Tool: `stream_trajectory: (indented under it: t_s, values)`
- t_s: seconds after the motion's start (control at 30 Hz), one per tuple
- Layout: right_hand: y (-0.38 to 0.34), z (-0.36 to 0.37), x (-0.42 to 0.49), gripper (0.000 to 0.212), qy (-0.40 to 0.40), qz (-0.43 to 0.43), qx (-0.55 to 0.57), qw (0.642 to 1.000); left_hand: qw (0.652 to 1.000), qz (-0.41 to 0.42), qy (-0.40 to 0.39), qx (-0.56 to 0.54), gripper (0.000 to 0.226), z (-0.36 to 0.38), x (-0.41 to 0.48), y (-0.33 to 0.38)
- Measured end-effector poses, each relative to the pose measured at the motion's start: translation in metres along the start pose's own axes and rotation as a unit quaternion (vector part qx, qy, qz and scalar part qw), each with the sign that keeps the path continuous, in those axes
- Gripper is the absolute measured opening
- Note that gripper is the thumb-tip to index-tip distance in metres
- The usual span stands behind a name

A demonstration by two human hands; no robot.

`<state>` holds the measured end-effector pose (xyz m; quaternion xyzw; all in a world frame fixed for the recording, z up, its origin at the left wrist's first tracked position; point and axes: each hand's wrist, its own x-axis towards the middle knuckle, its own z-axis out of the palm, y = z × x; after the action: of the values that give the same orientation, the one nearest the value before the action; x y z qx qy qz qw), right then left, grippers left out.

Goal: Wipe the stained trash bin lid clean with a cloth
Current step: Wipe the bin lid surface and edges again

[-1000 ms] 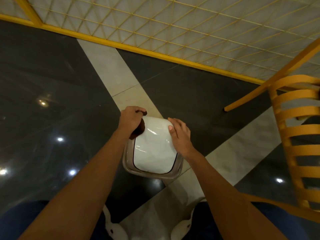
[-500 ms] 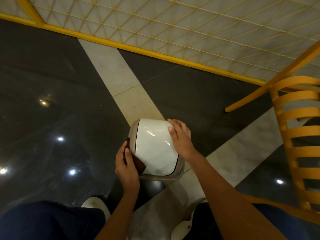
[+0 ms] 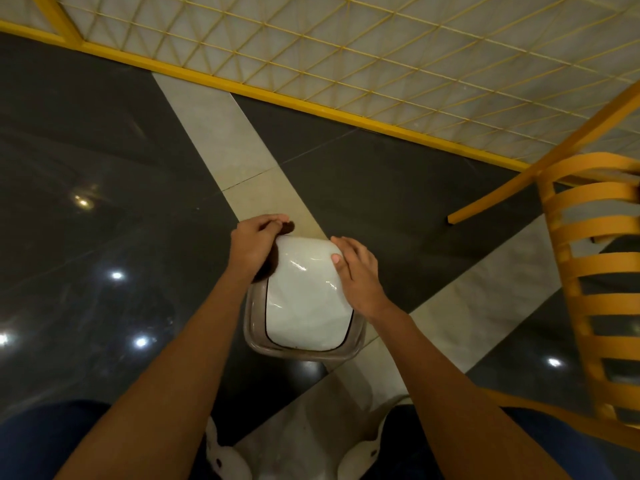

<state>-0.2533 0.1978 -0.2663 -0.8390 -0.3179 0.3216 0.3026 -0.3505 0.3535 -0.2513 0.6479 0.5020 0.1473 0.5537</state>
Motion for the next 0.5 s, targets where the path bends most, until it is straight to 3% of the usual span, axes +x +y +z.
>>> stream_trajectory:
  t_s: [0.17, 0.23, 0.4, 0.5]
  values:
    - [0.000, 0.001, 0.001, 0.042, 0.001, 0.005, -0.007, 1.000, 0.953, 0.122, -0.042, 0.273, 0.028, 0.047, -0.013, 0.014]
    - [-0.001, 0.002, 0.001, 0.043, 0.003, 0.009, -0.008, 1.000, 0.940, 0.132, -0.045, 0.312, 0.030, 0.063, -0.018, 0.016]
    - [0.001, -0.001, 0.001, 0.046, -0.003, 0.009, 0.011, 1.000, 0.979, 0.065, -0.118, 0.156, 0.040, 0.062, -0.026, 0.040]
    - [0.001, -0.005, 0.005, 0.046, -0.005, 0.034, 0.053, 0.998, 0.993, 0.069, -0.042, 0.084, 0.040, 0.030, -0.025, 0.048]
